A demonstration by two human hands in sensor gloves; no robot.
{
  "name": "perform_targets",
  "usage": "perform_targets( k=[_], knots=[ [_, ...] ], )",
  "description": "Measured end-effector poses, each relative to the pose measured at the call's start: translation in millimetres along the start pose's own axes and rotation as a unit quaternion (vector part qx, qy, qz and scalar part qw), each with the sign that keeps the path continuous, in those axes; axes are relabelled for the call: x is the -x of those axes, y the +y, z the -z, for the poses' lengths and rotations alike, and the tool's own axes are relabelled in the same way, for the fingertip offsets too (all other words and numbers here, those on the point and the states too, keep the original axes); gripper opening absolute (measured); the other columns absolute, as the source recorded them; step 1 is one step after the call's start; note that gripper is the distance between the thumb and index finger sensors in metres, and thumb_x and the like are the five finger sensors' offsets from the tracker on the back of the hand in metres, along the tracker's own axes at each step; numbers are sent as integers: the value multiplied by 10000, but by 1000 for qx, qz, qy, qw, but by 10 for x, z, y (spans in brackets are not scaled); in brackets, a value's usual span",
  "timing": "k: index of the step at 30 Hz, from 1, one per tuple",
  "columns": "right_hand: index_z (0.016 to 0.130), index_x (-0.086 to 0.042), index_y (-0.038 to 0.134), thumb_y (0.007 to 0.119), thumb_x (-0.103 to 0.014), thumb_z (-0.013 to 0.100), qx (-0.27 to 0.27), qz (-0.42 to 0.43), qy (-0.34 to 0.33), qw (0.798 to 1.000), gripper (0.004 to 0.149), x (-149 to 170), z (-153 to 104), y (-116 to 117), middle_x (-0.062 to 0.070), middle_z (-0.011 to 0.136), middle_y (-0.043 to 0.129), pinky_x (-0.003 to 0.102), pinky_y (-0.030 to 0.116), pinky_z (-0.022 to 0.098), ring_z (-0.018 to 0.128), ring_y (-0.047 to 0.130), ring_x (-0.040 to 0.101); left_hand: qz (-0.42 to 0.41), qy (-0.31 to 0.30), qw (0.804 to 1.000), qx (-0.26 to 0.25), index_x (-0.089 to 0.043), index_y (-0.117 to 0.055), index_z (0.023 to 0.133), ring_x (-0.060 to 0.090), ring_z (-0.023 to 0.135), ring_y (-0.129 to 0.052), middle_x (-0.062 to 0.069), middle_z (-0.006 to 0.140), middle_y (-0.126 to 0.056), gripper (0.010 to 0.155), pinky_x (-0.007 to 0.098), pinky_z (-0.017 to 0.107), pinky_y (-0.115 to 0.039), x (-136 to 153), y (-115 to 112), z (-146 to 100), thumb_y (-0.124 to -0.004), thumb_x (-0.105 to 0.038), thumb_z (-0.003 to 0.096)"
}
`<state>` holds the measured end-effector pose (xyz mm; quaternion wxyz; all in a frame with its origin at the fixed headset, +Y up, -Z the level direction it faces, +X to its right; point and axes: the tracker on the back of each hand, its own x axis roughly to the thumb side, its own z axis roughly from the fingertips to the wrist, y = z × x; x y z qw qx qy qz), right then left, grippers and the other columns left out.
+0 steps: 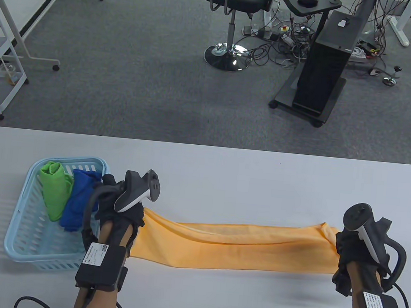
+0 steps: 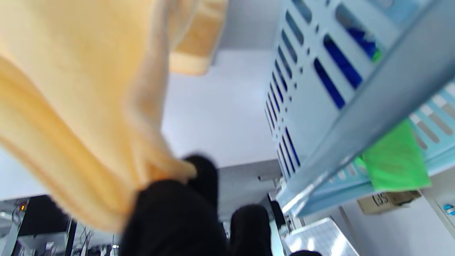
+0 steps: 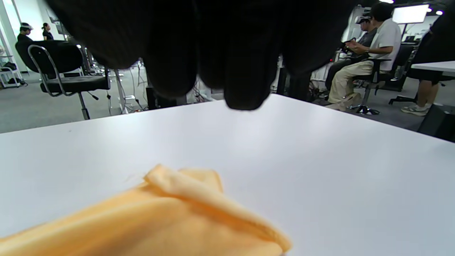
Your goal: Roll rectangular towel into towel roll
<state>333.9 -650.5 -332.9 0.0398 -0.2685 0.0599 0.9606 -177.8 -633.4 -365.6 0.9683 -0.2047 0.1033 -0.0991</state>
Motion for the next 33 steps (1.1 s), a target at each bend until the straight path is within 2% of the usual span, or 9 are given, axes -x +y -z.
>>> perform_targets(
  k=[8, 11, 13, 15, 18, 22, 27, 30, 33],
  knots=[
    [807, -130, 852, 790, -373, 338, -13, -4, -50, 999, 532, -338, -114, 103, 154, 925, 739, 556, 706, 600, 737, 923, 299, 33, 14, 999, 10, -433, -478, 1079, 472, 1088, -241, 100, 1195, -414, 871, 680, 732, -286, 11, -58, -9, -909, -443, 322],
    [811, -130, 851, 787, -379, 339, -23, -12, -65, 998, 537, -468, -148, 189, 155, 928, 736, 558, 702, 603, 743, 918, 301, 15, 5, 1000, 7, -439, -714, 921, 479, 1087, -224, 106, 1191, -413, 688, 687, 730, -271, 39, -81, -7, -901, -526, 265],
    [815, -133, 849, 783, -389, 339, -31, -21, -75, 997, 544, -564, -174, 265, 154, 932, 732, 559, 699, 606, 749, 915, 302, 16, -2, 1000, 2, -280, -982, 627, 478, 1084, -214, 96, 1185, -454, 568, 687, 726, -262, 37, -106, -1, -770, -642, 243],
    [818, -134, 847, 780, -395, 340, -37, -25, -86, 995, 549, -651, -195, 322, 155, 935, 728, 560, 697, 608, 753, 911, 302, 1, -8, 1000, -20, -194, -1049, 386, 468, 1079, -244, 75, 1144, -565, 624, 683, 722, -267, 26, -122, 14, -627, -641, 278],
    [821, -136, 844, 778, -402, 339, -43, -25, -108, 993, 555, -822, -245, 421, 154, 940, 722, 562, 692, 611, 759, 905, 305, -24, -15, 999, -18, -134, -1051, 297, 461, 1075, -257, 90, 1113, -611, 743, 682, 720, -257, -1, -156, 54, -501, -634, 299],
    [827, -138, 840, 776, -411, 339, -51, -42, -131, 989, 563, -1040, -307, 522, 154, 946, 714, 562, 687, 616, 768, 898, 305, -49, -20, 999, 10, -99, -1051, 471, 457, 1076, -196, 130, 1142, -539, 833, 690, 717, -200, -46, -233, 134, -376, -580, 395],
    [835, -141, 834, 770, -424, 340, -65, -45, -149, 986, 573, -1248, -327, 656, 151, 951, 709, 564, 681, 620, 774, 893, 308, -14, 10, 1000, -6, -305, -601, 1029, 456, 1071, -157, 130, 1176, -332, 566, 677, 722, -214, -108, -304, 229, -632, -418, 475],
    [833, -143, 835, 770, -425, 340, -70, -59, -150, 984, 572, -1312, -323, 753, 149, 951, 709, 563, 680, 621, 776, 891, 308, 0, -1, 1000, -14, -541, -461, 993, 453, 1071, -148, 95, 1174, -252, 660, 673, 727, -222, -146, -330, 261, -745, -256, 469],
    [831, -146, 836, 769, -425, 339, -69, -64, -150, 984, 569, -1331, -312, 805, 147, 949, 711, 561, 683, 620, 775, 893, 304, -20, -22, 999, -31, -413, -822, 830, 470, 1068, -216, 104, 1162, -424, 433, 684, 714, -256, -183, -345, 285, -787, -312, 411]
  ],
)
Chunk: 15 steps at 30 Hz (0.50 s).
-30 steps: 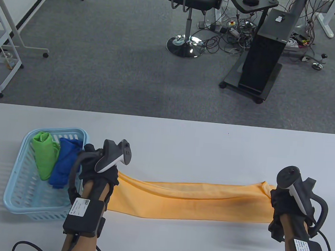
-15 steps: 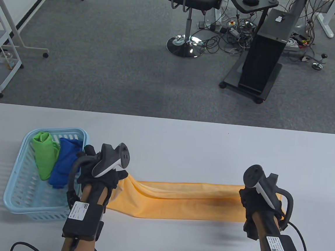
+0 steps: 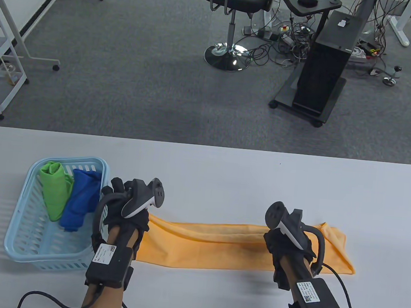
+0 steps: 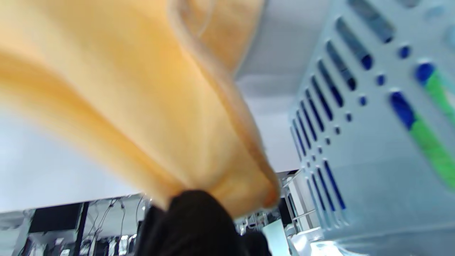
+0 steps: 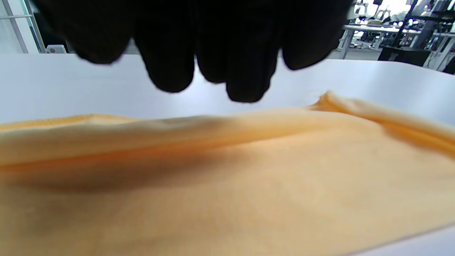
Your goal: Roll rectangular towel into towel roll
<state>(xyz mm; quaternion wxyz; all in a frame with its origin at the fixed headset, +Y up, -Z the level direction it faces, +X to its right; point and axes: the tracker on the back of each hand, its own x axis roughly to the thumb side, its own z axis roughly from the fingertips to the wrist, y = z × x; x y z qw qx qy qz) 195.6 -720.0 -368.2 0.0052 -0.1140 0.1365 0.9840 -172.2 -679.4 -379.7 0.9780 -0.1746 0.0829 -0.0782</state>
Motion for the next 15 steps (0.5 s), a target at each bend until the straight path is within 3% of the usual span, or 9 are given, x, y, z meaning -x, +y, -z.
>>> perform_targets(
  k=[2, 4, 6, 9, 11, 14, 15],
  knots=[
    [831, -148, 836, 768, -427, 340, -2, 5, -2, 1000, 569, -3, 14, 14, 149, 950, 709, 560, 683, 620, 775, 892, 305, 13, -1, 1000, 22, -325, -914, 752, 469, 1070, -202, 96, 1161, -456, 432, 685, 716, -240, -39, -19, 14, -750, -425, 365],
    [831, -146, 836, 768, -428, 339, 0, 9, -2, 1000, 571, -7, 22, 13, 148, 951, 708, 562, 680, 621, 777, 890, 305, 34, -2, 999, 5, -279, -973, 659, 467, 1069, -195, 90, 1156, -476, 469, 686, 714, -229, -87, -23, 22, -681, -486, 356],
    [833, -149, 833, 768, -429, 340, 2, 15, -6, 1000, 571, -20, 28, 12, 148, 955, 699, 563, 676, 624, 783, 884, 305, 51, 2, 999, -13, -226, -1019, 564, 463, 1070, -188, 86, 1157, -488, 661, 692, 710, -213, -128, -25, 23, -535, -601, 314],
    [838, -149, 827, 769, -428, 339, 5, 18, -13, 1000, 575, -67, 29, 16, 148, 956, 694, 560, 675, 625, 780, 881, 302, 37, -7, 999, 5, -180, -992, 773, 462, 1076, -108, 120, 1192, -418, 954, 716, 698, -158, -201, -46, 24, -298, -646, 313],
    [849, -161, 815, 774, -425, 336, 5, 20, -19, 1000, 578, -112, 29, 20, 146, 968, 672, 561, 661, 634, 789, 862, 300, 23, -9, 1000, 6, -150, -921, 886, 464, 1077, -87, 134, 1199, -392, 972, 720, 697, -136, -272, -52, 13, -312, -651, 319],
    [887, -193, 779, 787, -425, 330, 0, 25, -37, 999, 603, -199, 42, 38, 131, 1004, 603, 571, 611, 664, 842, 790, 305, 67, -12, 998, 0, -305, -745, 1008, 471, 1073, -102, 142, 1199, -367, 748, 711, 703, -155, -473, -44, -57, -624, -669, 366],
    [900, -207, 765, 792, -421, 329, -5, 27, -44, 999, 610, -233, 52, 49, 124, 1019, 570, 580, 580, 676, 865, 751, 314, 92, -15, 995, -18, -327, -714, 1016, 474, 1072, -120, 142, 1195, -374, 725, 707, 704, -174, -553, -32, -100, -633, -652, 373]
  ],
)
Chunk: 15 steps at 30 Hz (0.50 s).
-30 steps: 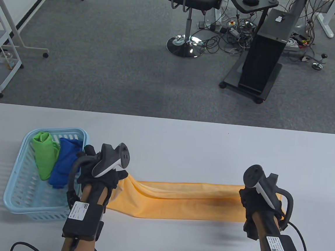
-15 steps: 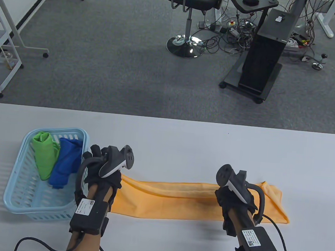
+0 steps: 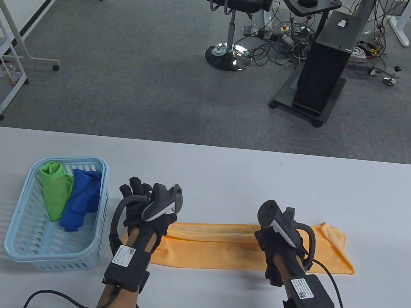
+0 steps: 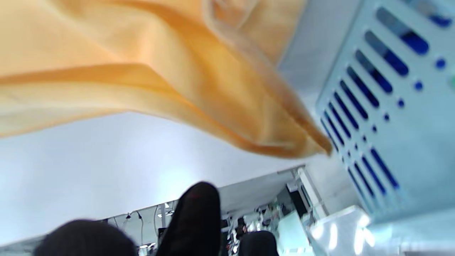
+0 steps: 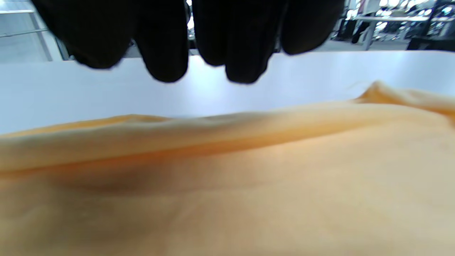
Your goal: Roll rectangular towel into towel roll
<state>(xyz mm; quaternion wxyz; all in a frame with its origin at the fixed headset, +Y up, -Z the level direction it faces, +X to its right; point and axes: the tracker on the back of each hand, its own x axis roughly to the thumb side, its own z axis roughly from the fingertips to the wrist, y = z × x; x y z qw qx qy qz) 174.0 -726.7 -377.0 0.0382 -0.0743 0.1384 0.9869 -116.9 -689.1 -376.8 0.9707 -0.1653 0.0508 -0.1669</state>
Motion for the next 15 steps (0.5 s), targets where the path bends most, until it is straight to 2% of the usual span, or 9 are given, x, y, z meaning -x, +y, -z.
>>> perform_targets(
  k=[4, 5, 7, 9, 10, 11, 13, 14, 15],
  knots=[
    [956, -249, 684, 800, -441, 319, -35, -1, -22, 999, 675, -136, 63, 96, 90, 1068, 434, 604, 460, 719, 980, 534, 356, -7, -38, 999, -29, -401, -482, 1102, 458, 1089, -157, 138, 1196, -377, 795, 710, 712, -187, -273, 69, -151, -673, -647, 371],
    [971, -258, 656, 800, -445, 318, -47, 1, -30, 998, 694, -166, 76, 134, 83, 1076, 400, 606, 434, 726, 994, 493, 359, -8, -45, 998, -34, -409, -443, 1107, 438, 1107, -241, 127, 1194, -416, 814, 716, 720, -222, -321, 83, -179, -683, -646, 366],
    [1001, -272, 606, 801, -454, 314, -59, -2, -31, 998, 737, -201, 92, 195, 79, 1083, 367, 611, 423, 727, 1004, 464, 364, -2, -64, 997, -45, -408, -374, 1115, 425, 1107, -467, 125, 1176, -510, 864, 696, 736, -390, -395, 85, -209, -712, -641, 355],
    [1010, -284, 582, 800, -460, 313, -67, -9, -32, 997, 751, -230, 113, 255, 74, 1085, 348, 612, 412, 730, 1010, 440, 366, -4, -89, 994, -59, -464, -411, 1072, 416, 1086, -510, 110, 1154, -524, 813, 691, 728, -438, -487, 46, -239, -799, -538, 361],
    [1012, -289, 574, 798, -461, 314, -69, -10, -31, 997, 753, -240, 131, 283, 72, 1086, 342, 611, 409, 731, 1012, 433, 366, -3, -108, 992, -61, -485, -439, 1040, 422, 1075, -476, 109, 1142, -495, 772, 690, 726, -414, -542, 9, -259, -827, -474, 372],
    [1011, -290, 573, 797, -458, 315, -70, -7, -28, 997, 750, -245, 153, 305, 71, 1085, 339, 611, 404, 731, 1012, 424, 369, 5, -133, 989, -66, -501, -478, 1001, 423, 1046, -444, 97, 1119, -470, 722, 680, 724, -371, -617, -37, -298, -839, -430, 380],
    [1011, -289, 567, 796, -458, 316, -74, -4, -23, 997, 751, -247, 189, 321, 72, 1084, 333, 611, 401, 731, 1012, 418, 369, 22, -158, 983, -88, -508, -535, 958, 414, 976, -503, 72, 1048, -524, 665, 670, 708, -378, -744, -104, -368, -849, -372, 389],
    [1010, -291, 567, 796, -457, 316, -76, 0, -22, 997, 750, -247, 200, 324, 72, 1084, 331, 612, 398, 731, 1012, 415, 371, 31, -156, 982, -98, -513, -553, 949, 396, 924, -575, 28, 943, -623, 651, 666, 706, -399, -791, -122, -403, -849, -362, 389],
    [1010, -290, 569, 796, -456, 317, -79, 3, -22, 997, 748, -249, 213, 327, 74, 1083, 332, 612, 397, 730, 1011, 413, 373, 29, -177, 978, -106, -493, -599, 942, 351, 873, -691, -25, 760, -788, 623, 665, 700, -428, -861, -143, -436, -847, -348, 389]
  ],
)
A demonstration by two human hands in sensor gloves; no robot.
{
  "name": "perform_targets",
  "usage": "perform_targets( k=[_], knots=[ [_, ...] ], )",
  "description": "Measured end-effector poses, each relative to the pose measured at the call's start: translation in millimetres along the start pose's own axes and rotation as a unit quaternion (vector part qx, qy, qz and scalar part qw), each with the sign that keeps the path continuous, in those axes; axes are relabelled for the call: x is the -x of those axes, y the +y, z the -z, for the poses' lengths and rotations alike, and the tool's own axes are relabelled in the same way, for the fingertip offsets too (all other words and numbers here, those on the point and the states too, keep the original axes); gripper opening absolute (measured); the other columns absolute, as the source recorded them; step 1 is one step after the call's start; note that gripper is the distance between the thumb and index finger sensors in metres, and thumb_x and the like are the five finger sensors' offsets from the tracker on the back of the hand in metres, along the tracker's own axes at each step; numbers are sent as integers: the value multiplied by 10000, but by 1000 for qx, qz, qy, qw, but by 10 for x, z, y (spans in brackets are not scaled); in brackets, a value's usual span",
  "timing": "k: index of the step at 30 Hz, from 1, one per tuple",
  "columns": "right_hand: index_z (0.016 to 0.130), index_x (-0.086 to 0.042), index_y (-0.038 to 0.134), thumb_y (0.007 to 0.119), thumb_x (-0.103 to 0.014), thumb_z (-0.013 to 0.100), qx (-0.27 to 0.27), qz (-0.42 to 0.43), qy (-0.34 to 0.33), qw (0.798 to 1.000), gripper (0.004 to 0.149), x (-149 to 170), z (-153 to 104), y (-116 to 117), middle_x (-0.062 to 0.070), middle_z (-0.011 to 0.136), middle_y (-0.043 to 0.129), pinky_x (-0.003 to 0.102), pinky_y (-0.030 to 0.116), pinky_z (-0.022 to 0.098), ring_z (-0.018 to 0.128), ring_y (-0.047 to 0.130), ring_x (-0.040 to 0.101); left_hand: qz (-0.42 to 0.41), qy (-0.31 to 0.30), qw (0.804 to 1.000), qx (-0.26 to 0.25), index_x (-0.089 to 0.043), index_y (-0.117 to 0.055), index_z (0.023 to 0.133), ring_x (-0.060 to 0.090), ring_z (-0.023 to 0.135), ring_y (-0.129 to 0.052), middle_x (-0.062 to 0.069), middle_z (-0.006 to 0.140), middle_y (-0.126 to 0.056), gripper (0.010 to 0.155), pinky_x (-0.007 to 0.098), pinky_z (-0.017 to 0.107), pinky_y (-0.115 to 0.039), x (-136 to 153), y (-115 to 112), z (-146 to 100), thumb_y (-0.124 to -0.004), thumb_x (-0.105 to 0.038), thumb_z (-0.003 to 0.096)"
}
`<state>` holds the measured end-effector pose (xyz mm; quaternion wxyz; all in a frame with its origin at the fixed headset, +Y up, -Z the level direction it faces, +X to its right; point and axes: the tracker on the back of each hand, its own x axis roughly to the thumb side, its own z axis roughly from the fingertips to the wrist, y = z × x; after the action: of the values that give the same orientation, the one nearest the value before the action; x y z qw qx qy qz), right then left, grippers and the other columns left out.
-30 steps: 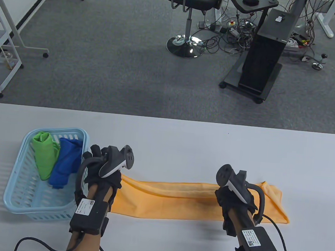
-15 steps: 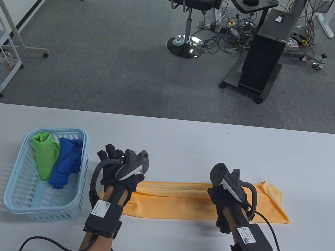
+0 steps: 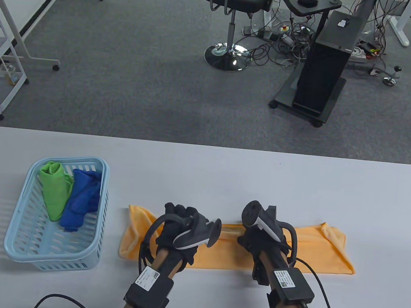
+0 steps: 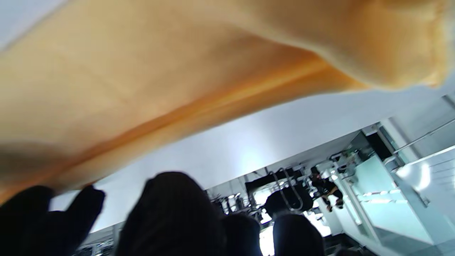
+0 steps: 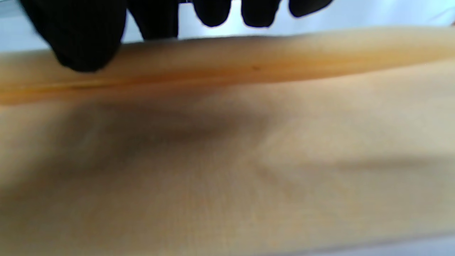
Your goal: Roll rectangular towel into towel roll
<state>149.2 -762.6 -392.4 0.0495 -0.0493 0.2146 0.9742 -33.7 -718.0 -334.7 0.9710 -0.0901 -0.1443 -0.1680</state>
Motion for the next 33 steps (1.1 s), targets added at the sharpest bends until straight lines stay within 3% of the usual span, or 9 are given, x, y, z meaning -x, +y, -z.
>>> perform_targets(
  k=[2, 4, 10, 16, 19, 22, 25, 29, 33],
  knots=[
    [1008, -296, 572, 796, -455, 318, -1, 2, 2, 1000, 743, -5, 6, 2, 73, 1084, 334, 612, 396, 731, 1012, 413, 371, -3, -23, 999, 48, -404, -749, 919, 266, 789, -894, -23, 577, -946, 568, 684, 688, -462, -142, -51, 17, -876, -399, 366],
    [1003, -299, 583, 792, -456, 321, -5, -7, 1, 1000, 730, -14, 16, 13, 74, 1084, 337, 611, 399, 731, 1011, 417, 371, -16, -21, 998, 65, -348, -860, 858, 238, 781, -967, -53, 487, -1042, 481, 644, 692, -554, -246, -97, 18, -764, -465, 401],
    [993, -290, 604, 787, -449, 321, 7, 5, 7, 1000, 715, 39, 48, -7, 82, 1078, 363, 610, 409, 728, 1005, 438, 368, -70, 0, 995, 65, -359, -812, 913, 325, 877, -879, 17, 836, -993, 532, 635, 677, -590, -396, -217, 16, -751, -488, 401],
    [1011, -312, 546, 793, -451, 318, 5, 36, 12, 999, 749, 83, 140, 0, 78, 1081, 310, 608, 390, 732, 1010, 401, 366, -157, 18, 987, 23, -316, -852, 859, 361, 851, -791, 46, 788, -906, 547, 649, 673, -555, -504, -275, 24, -800, -535, 360],
    [1024, -317, 499, 808, -446, 313, -10, 29, 12, 999, 786, 64, 190, 70, 80, 1080, 294, 608, 372, 733, 1008, 383, 367, -134, 9, 990, 38, -288, -791, 918, 366, 848, -759, 46, 816, -859, 675, 659, 677, -535, -610, -319, 77, -827, -593, 317],
    [977, -311, 534, 817, -435, 303, 4, 10, 21, 1000, 741, 43, 215, 81, 75, 1042, 364, 591, 384, 733, 984, 428, 341, -87, 2, 994, 64, -296, -744, 927, 351, 847, -757, 17, 814, -844, 664, 657, 682, -532, -710, -389, 125, -836, -544, 319],
    [735, -228, 814, 841, -361, 293, 55, 23, 7, 998, 462, 6, 195, 71, 48, 956, 569, 620, 414, 709, 928, 566, 320, -124, 9, 992, 20, -287, -887, 791, 325, 783, -840, 3, 696, -929, 432, 646, 667, -573, -686, -361, 114, -872, -377, 369],
    [754, -214, 794, 819, -355, 308, 18, 43, 7, 999, 469, 86, 116, -68, 56, 920, 669, 658, 449, 685, 892, 681, 316, -137, 29, 990, 28, -327, -889, 800, 337, 829, -799, 4, 741, -904, 427, 655, 686, -538, -454, -265, 30, -857, -357, 375],
    [767, -269, 791, 826, -344, 305, 49, 226, -5, 973, 469, 164, -108, -393, 107, 859, 810, 658, 586, 644, 765, 912, 316, -178, 60, 982, -9, -359, -847, 815, 353, 871, -747, 24, 818, -864, 429, 661, 699, -501, -66, 25, -114, -834, -353, 386]
  ],
)
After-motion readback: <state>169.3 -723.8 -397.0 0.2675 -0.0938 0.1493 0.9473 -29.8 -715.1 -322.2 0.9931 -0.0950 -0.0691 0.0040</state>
